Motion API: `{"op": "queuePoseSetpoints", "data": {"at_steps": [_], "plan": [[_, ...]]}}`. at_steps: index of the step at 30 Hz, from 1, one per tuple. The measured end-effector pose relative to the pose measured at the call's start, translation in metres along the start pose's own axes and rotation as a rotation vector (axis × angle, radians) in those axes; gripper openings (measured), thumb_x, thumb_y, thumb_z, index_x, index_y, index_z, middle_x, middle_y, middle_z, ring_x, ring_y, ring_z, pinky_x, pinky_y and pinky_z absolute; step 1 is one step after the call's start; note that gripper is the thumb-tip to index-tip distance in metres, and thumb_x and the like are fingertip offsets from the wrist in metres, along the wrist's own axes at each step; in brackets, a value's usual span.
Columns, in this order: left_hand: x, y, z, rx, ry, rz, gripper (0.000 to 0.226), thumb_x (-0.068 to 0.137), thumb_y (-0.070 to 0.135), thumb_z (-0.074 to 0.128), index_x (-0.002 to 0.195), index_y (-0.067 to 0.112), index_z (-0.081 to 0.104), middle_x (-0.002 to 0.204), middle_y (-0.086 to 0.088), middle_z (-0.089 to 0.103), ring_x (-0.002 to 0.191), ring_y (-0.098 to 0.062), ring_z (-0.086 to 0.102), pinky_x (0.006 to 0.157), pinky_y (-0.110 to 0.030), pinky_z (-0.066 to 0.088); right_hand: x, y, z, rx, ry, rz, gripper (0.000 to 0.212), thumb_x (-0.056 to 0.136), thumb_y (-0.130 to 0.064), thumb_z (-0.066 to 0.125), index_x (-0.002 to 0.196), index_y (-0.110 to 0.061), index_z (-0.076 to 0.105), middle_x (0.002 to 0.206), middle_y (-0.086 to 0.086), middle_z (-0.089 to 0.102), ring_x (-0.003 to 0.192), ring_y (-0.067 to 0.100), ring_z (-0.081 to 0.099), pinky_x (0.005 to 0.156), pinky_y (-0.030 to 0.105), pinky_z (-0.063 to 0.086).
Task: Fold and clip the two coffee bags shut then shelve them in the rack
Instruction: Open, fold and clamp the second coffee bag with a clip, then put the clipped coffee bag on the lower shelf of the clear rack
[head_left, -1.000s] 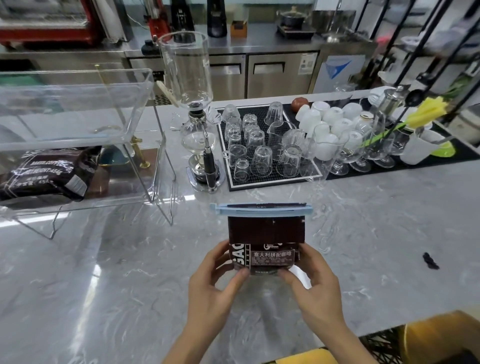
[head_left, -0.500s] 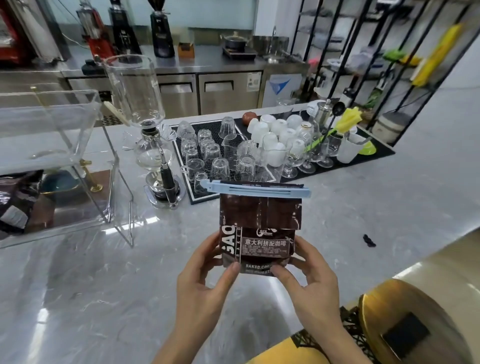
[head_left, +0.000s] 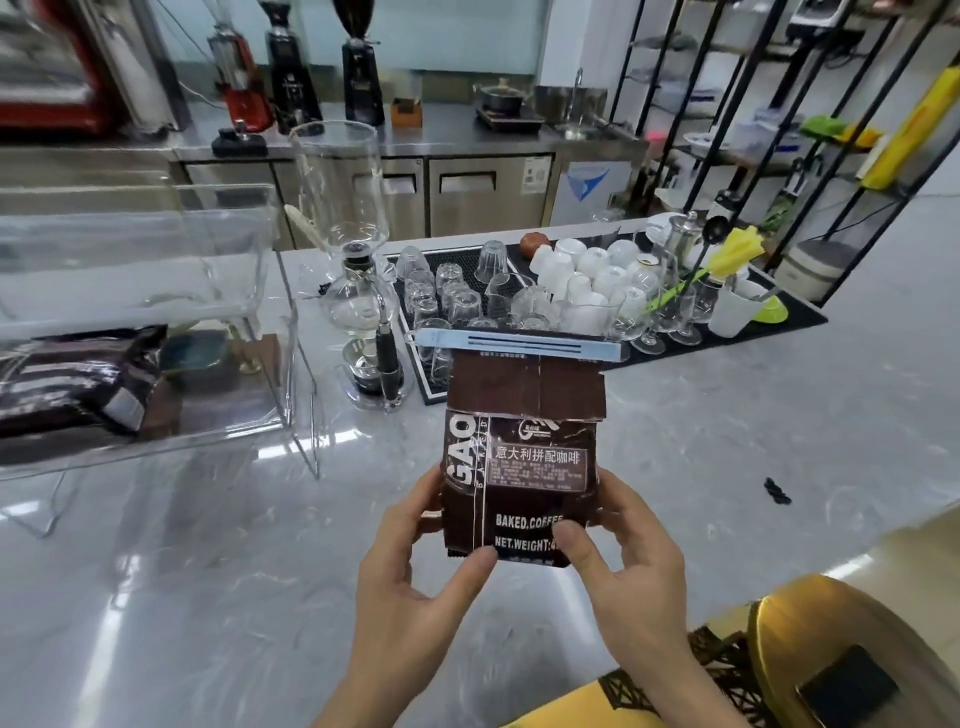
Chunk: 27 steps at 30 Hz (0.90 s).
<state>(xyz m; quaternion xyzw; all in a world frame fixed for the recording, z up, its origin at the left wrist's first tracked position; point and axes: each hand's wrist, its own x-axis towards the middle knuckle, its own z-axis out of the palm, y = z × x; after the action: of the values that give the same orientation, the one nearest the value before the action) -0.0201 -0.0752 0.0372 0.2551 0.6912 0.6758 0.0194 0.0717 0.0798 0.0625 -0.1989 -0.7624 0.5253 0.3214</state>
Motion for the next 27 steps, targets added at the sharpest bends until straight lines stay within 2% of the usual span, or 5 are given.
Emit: {"op": "queuePoseSetpoints", "data": {"at_steps": [4, 13, 16, 21, 27], "plan": [[-0.007, 0.004, -0.021, 0.063, -0.063, 0.044, 0.086, 0.07, 0.028, 0.082, 0.145, 0.034, 0.039, 0.139, 0.007, 0.051, 0.13, -0.022, 0.049, 0.101, -0.031, 0.046, -0.004, -0.006, 0.02, 0.042, -0.041, 0.025, 0.046, 0.076, -0.066, 0.059, 0.116, -0.042, 0.06, 0.109, -0.013, 0.07, 0.099, 0.011, 0.067, 0.08, 0.023, 0.057], [-0.018, -0.002, -0.065, 0.187, -0.006, 0.078, 0.096, 0.064, 0.036, 0.084, 0.147, 0.038, 0.035, 0.143, 0.014, 0.043, 0.132, -0.015, 0.046, 0.1, -0.029, 0.048, -0.014, -0.021, 0.056, 0.073, -0.169, -0.005, 0.055, 0.072, -0.074, 0.056, 0.118, -0.045, 0.058, 0.112, -0.009, 0.068, 0.101, 0.011, 0.066, 0.082, 0.031, 0.057], [-0.02, 0.002, -0.078, 0.248, -0.01, 0.115, 0.101, 0.063, 0.043, 0.083, 0.148, 0.043, 0.028, 0.147, 0.02, 0.035, 0.136, -0.009, 0.04, 0.101, -0.021, 0.045, -0.017, -0.027, 0.064, 0.055, -0.294, -0.052, 0.074, 0.062, -0.072, 0.068, 0.128, -0.043, 0.051, 0.117, -0.008, 0.061, 0.108, 0.014, 0.062, 0.091, 0.033, 0.052], [-0.022, 0.003, -0.089, 0.253, 0.025, 0.131, 0.101, 0.065, 0.042, 0.085, 0.15, 0.032, 0.03, 0.155, 0.016, 0.035, 0.144, -0.01, 0.032, 0.109, -0.037, 0.04, -0.022, -0.026, 0.073, -0.033, -0.432, -0.083, 0.123, 0.038, -0.054, 0.091, 0.144, -0.044, 0.028, 0.127, -0.02, 0.046, 0.123, 0.003, 0.05, 0.1, 0.012, 0.04], [-0.019, 0.006, -0.093, 0.208, 0.039, 0.095, 0.098, 0.062, 0.042, 0.085, 0.146, 0.037, 0.037, 0.145, 0.017, 0.051, 0.119, -0.011, 0.059, 0.091, -0.02, 0.048, -0.024, -0.024, 0.079, -0.063, -0.386, -0.131, 0.113, 0.06, -0.043, 0.086, 0.15, -0.032, 0.02, 0.125, -0.021, 0.046, 0.124, 0.005, 0.049, 0.099, 0.012, 0.04]]}}
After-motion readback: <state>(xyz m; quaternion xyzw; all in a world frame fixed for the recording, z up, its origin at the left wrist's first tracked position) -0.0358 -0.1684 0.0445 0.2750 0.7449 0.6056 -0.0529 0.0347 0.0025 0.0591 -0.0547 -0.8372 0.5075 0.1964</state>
